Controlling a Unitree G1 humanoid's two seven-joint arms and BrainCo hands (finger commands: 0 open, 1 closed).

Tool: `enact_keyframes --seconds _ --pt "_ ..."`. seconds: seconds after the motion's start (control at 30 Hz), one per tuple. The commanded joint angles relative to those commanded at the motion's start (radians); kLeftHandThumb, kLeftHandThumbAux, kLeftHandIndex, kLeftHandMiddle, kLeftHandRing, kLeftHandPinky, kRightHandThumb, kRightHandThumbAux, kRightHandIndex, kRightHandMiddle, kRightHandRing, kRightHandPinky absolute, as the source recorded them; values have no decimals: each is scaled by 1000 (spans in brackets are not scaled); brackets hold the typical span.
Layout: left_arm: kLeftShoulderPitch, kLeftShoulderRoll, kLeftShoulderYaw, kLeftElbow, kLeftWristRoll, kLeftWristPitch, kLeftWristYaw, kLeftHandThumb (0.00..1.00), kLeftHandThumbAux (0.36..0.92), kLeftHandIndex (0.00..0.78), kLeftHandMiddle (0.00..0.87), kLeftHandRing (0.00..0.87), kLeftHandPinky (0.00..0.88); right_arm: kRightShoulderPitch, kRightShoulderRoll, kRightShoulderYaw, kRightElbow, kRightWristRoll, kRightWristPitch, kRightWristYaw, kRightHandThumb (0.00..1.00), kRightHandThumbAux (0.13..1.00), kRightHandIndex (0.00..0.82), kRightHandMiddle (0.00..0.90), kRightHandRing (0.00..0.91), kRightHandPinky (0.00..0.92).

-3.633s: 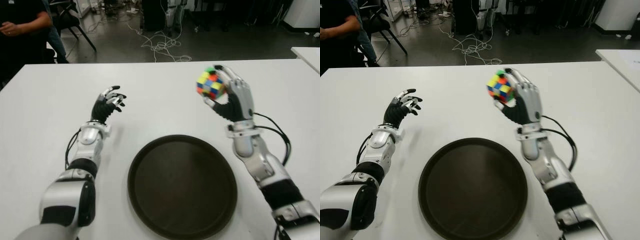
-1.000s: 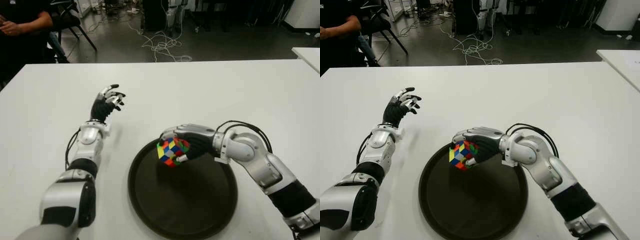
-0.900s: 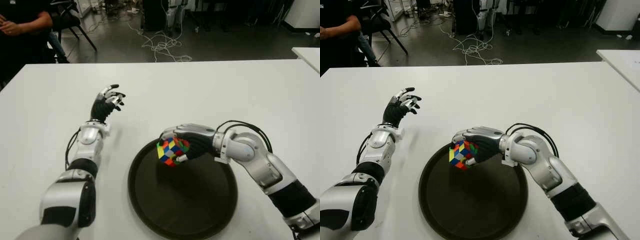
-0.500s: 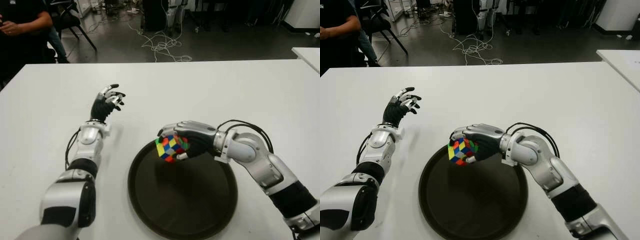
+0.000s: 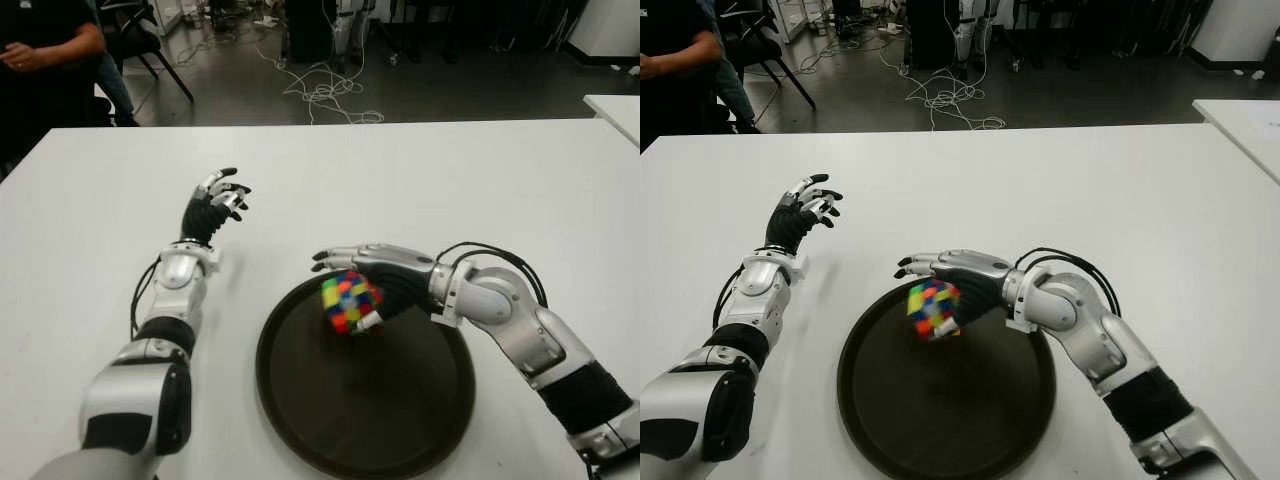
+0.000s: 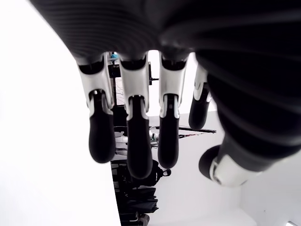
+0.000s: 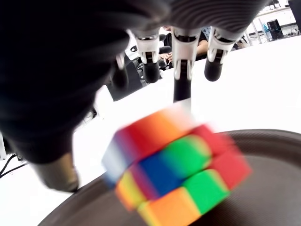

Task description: Pick up the Rubik's Cube and put it in the plate

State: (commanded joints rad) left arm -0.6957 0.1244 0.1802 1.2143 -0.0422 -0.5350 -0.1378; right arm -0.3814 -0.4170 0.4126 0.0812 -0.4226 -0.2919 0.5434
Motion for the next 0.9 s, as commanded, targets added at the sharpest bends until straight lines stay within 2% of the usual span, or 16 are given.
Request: enact_keyframes --seconds 0.2,0.43,0.6,0.67,0.73,0.83,0.9 --pt "0 2 -3 0 4 -6 -2 167 659 216 420 496 556 -17 1 -1 27 -9 22 -1 0 626 0 0 0 0" --pt "0 5 -9 1 10 -7 -4 172 672 232 437 507 566 -25 -3 3 37 -16 33 0 0 616 0 0 0 0" --pt "0 6 -15 2 17 -8 0 163 675 239 426 501 552 -39 -26 -8 44 -5 25 18 0 613 0 0 0 0" --pt "0 6 -15 2 18 -8 0 159 675 238 426 499 551 -38 -62 -50 12 32 13 32 0 623 0 0 0 0" --pt "0 5 -15 2 18 -8 0 154 673 237 430 500 553 -47 -77 -88 6 61 3 26 0 640 0 0 0 0" --pt "1 3 -14 0 16 -10 0 149 674 238 437 504 561 -64 -77 -159 20 96 -8 -21 0 672 0 0 0 0" --pt "3 2 -13 -1 15 -11 1 149 673 234 435 504 564 -43 -39 -213 29 86 -27 -143 0 699 0 0 0 0"
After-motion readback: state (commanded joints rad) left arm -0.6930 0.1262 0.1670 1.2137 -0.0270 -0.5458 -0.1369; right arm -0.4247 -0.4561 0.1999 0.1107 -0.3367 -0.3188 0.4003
